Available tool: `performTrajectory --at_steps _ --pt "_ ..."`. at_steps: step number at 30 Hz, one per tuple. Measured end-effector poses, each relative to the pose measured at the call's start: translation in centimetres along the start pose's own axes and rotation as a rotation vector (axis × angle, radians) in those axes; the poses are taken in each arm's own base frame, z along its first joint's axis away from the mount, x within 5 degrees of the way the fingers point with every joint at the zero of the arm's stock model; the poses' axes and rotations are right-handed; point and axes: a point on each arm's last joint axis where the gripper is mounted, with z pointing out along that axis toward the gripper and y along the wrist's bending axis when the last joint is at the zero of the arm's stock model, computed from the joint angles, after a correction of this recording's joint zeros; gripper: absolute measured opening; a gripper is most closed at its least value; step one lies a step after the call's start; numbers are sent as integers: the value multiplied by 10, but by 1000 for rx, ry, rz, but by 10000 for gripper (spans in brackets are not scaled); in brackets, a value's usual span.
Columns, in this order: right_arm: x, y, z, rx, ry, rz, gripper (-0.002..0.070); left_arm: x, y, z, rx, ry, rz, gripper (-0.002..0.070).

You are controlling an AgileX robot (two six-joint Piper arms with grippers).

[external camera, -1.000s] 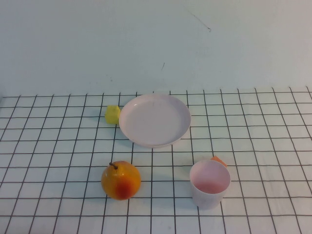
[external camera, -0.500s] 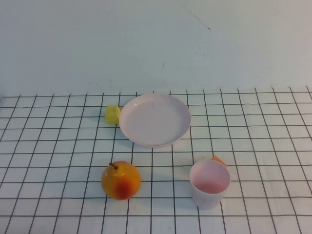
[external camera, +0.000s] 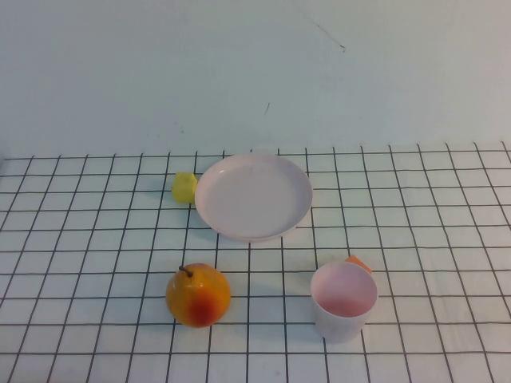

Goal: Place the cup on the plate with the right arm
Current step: Pick up the cup from the table

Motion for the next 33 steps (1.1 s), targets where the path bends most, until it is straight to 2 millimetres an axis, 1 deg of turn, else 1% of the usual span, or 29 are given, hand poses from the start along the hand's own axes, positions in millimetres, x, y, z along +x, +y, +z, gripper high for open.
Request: performTrajectory --at_steps 4,8,14,18,21,24,26,27,30,33 --pt "0 0 0 1 -5 -29 -2 0 0 0 0 0 0 -3" --pt "-6 -1 0 19 -60 -81 -2 0 0 0 0 0 0 -3" --pt "-11 -3 -1 39 -123 -89 -2 0 0 0 0 0 0 -3" --pt "-21 -6 -3 74 -233 -83 -2 0 0 0 0 0 0 -3" --pt "-26 -6 -3 76 -249 -79 -2 0 0 0 0 0 0 -3" --pt "-40 -2 -2 40 -211 -75 -2 0 0 0 0 0 0 -3" --pt "-56 3 -3 5 -180 -81 -2 0 0 0 0 0 0 -3" --pt "-61 5 -3 -14 -149 -83 -2 0 0 0 0 0 0 -3" --pt "-88 12 -1 -70 -53 -91 -2 0 0 0 0 0 0 -3" --pt "-109 19 10 -127 102 -97 -2 0 0 0 0 0 0 -3"
